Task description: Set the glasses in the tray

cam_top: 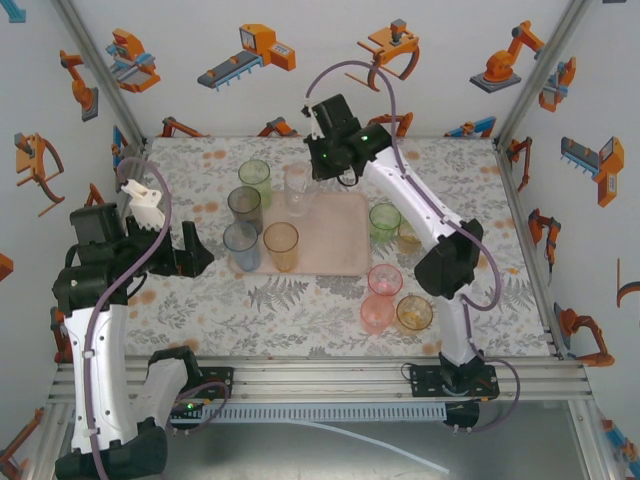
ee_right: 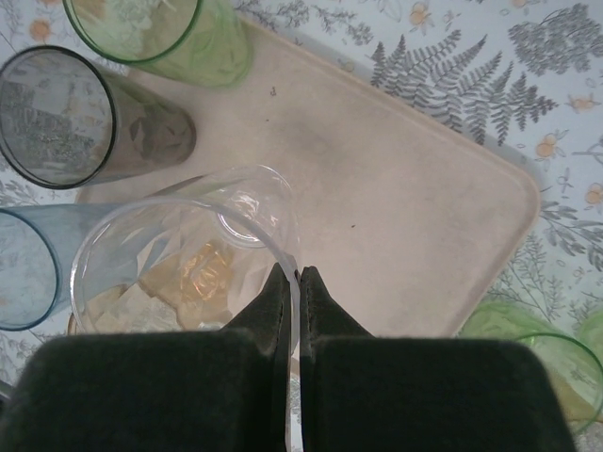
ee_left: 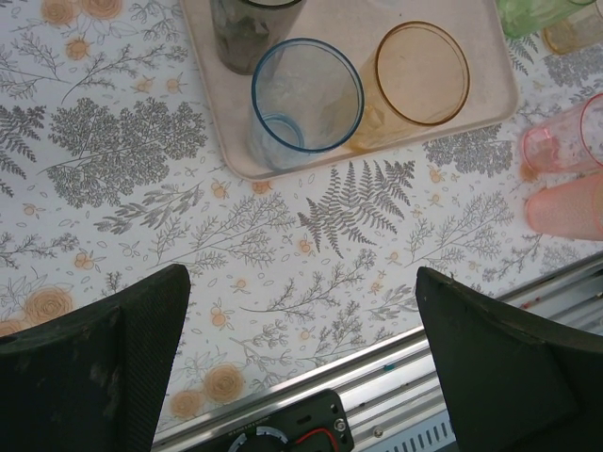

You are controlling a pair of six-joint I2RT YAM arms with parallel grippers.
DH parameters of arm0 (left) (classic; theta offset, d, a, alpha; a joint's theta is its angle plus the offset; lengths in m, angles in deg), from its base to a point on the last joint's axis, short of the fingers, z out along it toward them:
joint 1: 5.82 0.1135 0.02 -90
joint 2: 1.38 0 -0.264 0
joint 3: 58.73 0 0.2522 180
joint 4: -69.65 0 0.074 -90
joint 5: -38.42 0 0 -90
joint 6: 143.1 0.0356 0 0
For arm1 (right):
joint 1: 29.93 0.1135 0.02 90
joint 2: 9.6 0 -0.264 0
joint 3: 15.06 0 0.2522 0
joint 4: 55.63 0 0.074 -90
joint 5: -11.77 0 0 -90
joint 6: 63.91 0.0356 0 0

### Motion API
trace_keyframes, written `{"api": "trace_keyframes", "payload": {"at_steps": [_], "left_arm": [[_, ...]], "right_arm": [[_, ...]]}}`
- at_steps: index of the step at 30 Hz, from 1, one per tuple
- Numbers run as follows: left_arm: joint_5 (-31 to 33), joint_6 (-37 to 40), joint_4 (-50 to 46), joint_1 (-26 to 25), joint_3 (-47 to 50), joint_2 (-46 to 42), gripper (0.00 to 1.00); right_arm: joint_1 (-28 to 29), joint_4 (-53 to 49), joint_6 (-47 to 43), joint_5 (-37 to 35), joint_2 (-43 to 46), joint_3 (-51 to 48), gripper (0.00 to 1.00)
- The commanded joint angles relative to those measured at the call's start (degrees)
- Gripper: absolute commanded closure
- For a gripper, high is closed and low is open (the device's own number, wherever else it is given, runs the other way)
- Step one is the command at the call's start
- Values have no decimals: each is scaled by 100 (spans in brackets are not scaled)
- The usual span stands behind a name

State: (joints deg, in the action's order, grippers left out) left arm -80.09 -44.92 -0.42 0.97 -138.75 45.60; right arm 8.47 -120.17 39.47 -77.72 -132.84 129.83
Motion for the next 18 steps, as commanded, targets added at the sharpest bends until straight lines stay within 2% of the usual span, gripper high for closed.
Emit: {"api": "trace_keyframes", "payload": {"at_steps": [1, 18], "left_arm": [[-58, -95, 90, -27, 3, -101, 3], [-155, -145, 165, -21, 86, -127, 3]], "right_arm": [[95, -26, -88, -107, -190, 375, 100], [283, -48, -45, -229, -889, 780, 100]]}}
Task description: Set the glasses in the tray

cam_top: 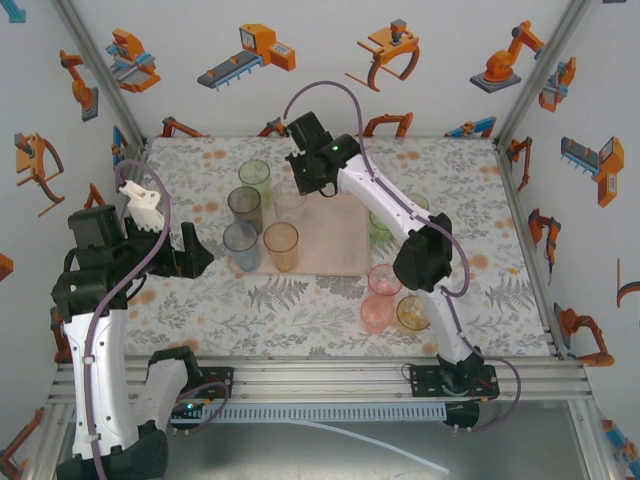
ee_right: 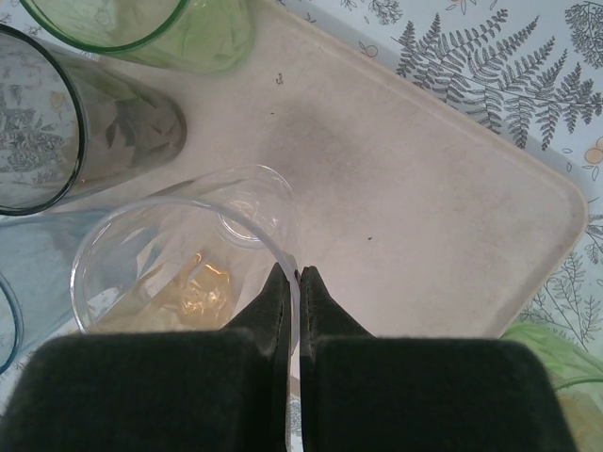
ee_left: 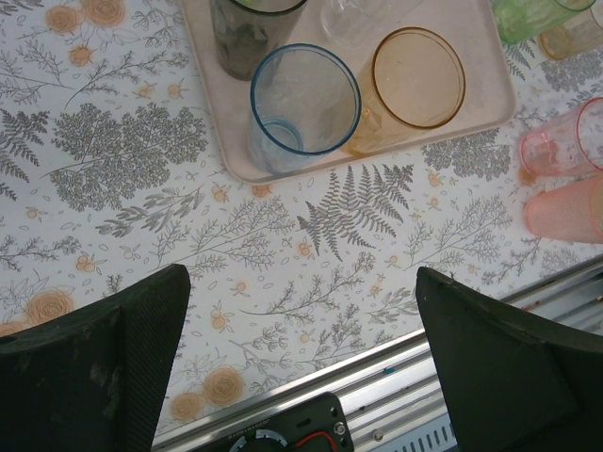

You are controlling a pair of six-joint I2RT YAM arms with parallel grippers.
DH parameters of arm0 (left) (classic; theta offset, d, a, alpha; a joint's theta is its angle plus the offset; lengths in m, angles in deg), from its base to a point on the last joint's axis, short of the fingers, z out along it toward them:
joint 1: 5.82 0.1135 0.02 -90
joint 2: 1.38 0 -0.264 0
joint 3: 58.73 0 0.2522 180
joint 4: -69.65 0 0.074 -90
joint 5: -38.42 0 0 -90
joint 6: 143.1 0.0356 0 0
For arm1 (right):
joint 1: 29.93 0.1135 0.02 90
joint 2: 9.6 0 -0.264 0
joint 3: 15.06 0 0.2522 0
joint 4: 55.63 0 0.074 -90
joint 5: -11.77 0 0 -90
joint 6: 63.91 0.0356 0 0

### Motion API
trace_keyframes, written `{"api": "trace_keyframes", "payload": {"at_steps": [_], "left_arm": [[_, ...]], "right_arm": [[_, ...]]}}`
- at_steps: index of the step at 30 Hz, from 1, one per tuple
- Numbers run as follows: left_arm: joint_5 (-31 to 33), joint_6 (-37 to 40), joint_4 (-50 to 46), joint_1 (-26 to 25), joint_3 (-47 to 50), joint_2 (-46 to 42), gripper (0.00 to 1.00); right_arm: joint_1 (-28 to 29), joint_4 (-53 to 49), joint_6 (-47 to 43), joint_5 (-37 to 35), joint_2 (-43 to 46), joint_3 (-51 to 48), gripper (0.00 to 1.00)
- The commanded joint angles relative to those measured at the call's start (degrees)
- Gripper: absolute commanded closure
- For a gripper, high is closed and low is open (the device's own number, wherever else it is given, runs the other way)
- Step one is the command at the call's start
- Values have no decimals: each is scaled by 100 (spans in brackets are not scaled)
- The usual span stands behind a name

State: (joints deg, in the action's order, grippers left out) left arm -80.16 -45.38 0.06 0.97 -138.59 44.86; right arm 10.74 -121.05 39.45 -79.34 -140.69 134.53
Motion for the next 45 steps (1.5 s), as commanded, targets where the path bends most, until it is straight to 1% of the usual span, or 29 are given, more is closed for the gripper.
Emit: {"api": "trace_keyframes", "payload": {"at_steps": [1, 17, 33, 45], "left_arm": [[-146, -100, 124, -19, 68, -49, 3], [-201, -118, 151, -19, 155, -128, 3], [-227, -140, 165, -19, 107, -78, 3], [-236, -144, 187, -19, 127, -112, 3]], "right_arm": [[63, 41, -27, -58, -135, 338, 100], [160, -184, -82, -184, -470, 636, 100], [162, -255, -56, -74, -721, 865, 100], [161, -283, -56, -35, -752, 918, 96]]}}
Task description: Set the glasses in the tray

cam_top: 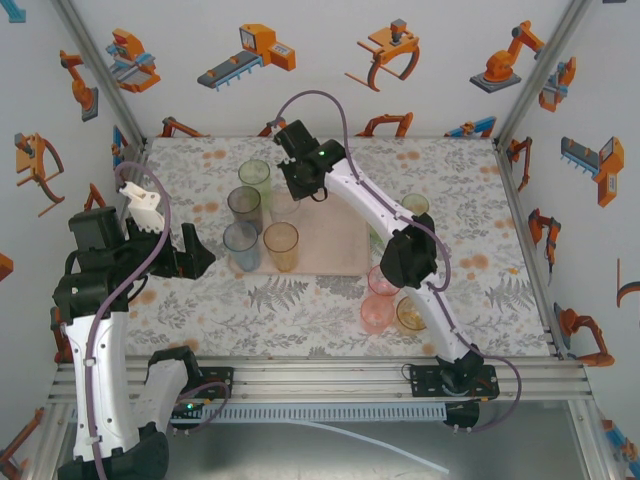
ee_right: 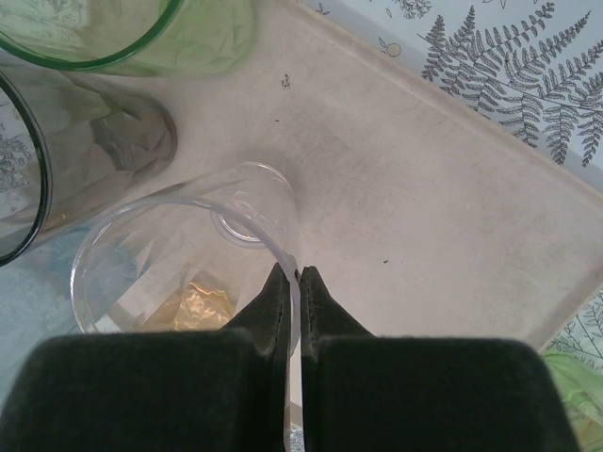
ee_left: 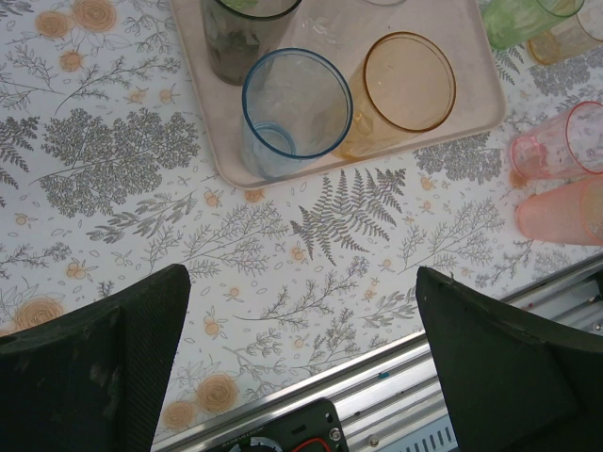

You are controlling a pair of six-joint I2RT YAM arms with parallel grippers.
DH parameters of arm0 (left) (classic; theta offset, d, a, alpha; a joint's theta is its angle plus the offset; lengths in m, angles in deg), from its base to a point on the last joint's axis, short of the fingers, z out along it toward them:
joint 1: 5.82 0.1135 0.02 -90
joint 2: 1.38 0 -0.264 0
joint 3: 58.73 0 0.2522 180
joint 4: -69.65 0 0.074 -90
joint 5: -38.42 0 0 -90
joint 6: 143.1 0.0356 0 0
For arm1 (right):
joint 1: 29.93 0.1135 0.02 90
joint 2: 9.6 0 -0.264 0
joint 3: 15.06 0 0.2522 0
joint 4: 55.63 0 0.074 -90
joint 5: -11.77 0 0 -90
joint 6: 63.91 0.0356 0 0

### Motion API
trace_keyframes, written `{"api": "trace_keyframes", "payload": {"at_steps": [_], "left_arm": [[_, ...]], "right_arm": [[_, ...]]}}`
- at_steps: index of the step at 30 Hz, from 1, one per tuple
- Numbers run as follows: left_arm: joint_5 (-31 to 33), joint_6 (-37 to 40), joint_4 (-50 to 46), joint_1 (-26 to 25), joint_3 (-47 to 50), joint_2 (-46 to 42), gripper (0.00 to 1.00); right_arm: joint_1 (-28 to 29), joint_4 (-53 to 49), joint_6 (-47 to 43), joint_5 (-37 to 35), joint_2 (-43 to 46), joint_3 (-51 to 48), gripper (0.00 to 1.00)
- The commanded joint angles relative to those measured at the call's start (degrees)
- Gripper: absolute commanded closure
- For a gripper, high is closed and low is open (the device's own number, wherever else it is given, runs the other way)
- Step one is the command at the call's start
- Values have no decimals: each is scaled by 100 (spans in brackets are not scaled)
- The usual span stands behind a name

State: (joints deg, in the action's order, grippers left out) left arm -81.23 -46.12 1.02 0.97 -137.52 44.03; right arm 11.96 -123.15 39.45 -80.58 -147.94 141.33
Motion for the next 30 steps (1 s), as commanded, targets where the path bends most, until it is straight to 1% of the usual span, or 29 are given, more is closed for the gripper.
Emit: {"api": "trace_keyframes", "payload": {"at_steps": [1, 13, 19, 21, 25, 30], "left_arm": [[-120, -74, 85, -15, 32, -25, 3], [-116, -69, 91, -19, 56, -44, 3], [-111, -72, 95, -19, 56, -53, 3], [-107, -72, 98, -19, 60, -61, 3], [-111, -66, 92, -19, 66, -68, 3], [-118, -80, 91, -19, 46, -74, 3]], "right_arm": [[39, -74, -61, 94, -35, 254, 95], [39, -95, -41, 169, -61, 267, 90], [39, -136, -39, 165, -79, 276, 85], [39, -143, -40, 165, -78, 293, 82], [39, -157, -46, 149, -80, 319, 80], [39, -184, -51, 129, -80, 374, 73]]}}
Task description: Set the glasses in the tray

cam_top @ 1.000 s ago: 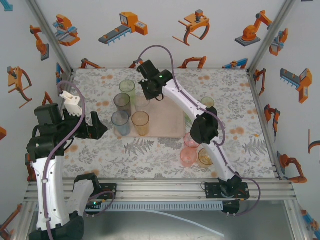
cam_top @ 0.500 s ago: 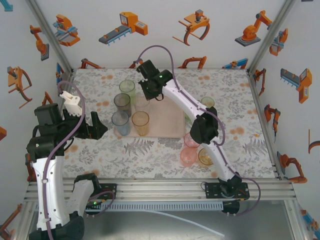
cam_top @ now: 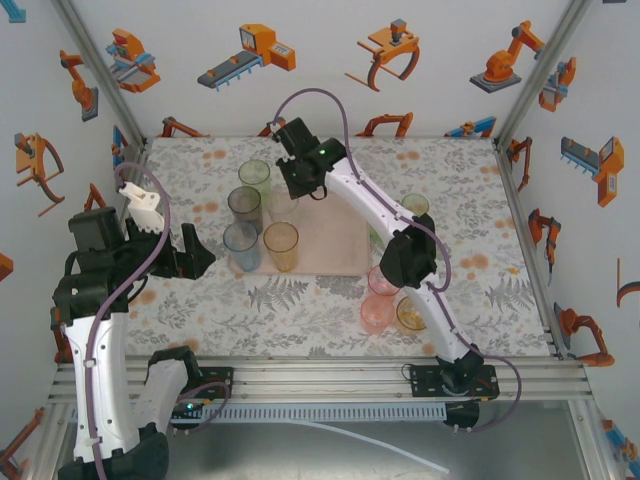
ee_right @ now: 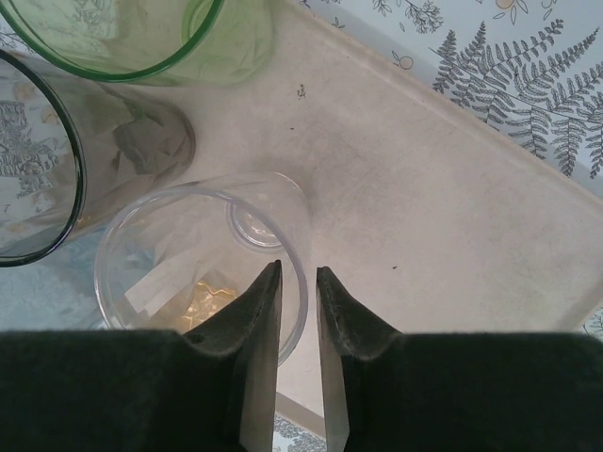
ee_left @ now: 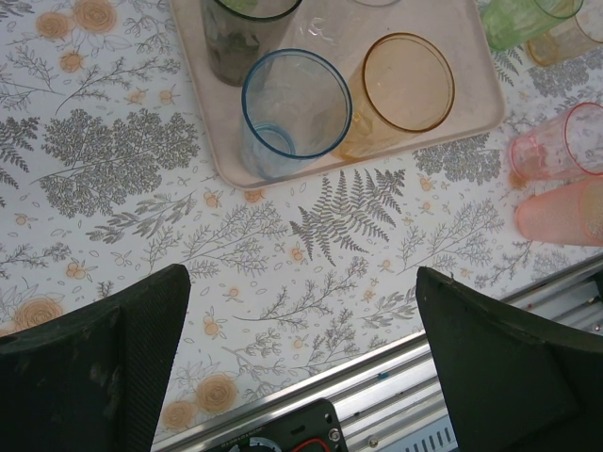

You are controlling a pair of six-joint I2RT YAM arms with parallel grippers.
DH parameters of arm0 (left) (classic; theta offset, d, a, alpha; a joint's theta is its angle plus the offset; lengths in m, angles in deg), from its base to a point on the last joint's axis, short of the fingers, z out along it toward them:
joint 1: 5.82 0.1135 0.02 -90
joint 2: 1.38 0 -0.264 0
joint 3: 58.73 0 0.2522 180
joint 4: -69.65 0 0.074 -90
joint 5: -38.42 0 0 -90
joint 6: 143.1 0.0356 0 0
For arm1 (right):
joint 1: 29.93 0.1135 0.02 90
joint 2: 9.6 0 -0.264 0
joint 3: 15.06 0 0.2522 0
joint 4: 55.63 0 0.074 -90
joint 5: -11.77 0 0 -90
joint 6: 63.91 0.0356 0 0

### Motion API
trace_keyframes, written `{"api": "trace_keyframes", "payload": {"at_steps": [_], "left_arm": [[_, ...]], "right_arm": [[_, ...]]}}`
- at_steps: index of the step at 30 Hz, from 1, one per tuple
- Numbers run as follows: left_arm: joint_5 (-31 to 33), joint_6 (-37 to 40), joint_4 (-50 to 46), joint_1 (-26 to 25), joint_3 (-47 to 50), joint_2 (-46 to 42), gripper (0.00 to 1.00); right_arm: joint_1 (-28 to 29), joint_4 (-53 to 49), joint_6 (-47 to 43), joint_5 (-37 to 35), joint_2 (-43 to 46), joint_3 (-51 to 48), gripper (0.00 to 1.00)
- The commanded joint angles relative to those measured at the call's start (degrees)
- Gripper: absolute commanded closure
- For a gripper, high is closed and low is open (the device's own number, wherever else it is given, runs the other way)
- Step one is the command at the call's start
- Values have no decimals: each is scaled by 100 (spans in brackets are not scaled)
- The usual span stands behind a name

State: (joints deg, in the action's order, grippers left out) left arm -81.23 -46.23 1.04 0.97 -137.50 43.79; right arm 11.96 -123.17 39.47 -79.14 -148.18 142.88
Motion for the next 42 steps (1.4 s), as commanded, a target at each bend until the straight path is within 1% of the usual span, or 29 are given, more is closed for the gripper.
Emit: {"api": "trace_keyframes", "payload": {"at_steps": [1, 5, 9, 13, 27, 31, 33, 36, 42], "left_arm": [[-120, -67, 89, -19, 40, -51, 3], [-111, -66, 89, -19, 2, -36, 3], [-114, -66, 88, -19, -3, -30, 3], [-102, -71, 75, -15, -18, -30, 3], [-26, -14, -16, -15, -141, 12, 3], [38, 58, -76, -26, -204, 45, 3], [41, 79, -92, -19, -231, 45, 3], [34, 106, -101, -19, -274, 48, 3], [-44, 183, -165, -28, -367, 71, 3]], "right_arm": [[32, -193, -58, -15, -56, 237, 72], [39, -247, -89, -118, 0, 291, 64], [39, -235, -132, -245, 133, 313, 59], [39, -221, -186, -278, 299, 359, 56], [21, -251, -262, -346, 905, 433, 53], [-20, -461, -243, -586, 1237, 365, 53], [-64, -527, -199, -713, 1566, 80, 54], [-140, -525, -96, -947, 2293, -753, 55], [-311, -569, 296, -1385, 4183, -3195, 57]]}}
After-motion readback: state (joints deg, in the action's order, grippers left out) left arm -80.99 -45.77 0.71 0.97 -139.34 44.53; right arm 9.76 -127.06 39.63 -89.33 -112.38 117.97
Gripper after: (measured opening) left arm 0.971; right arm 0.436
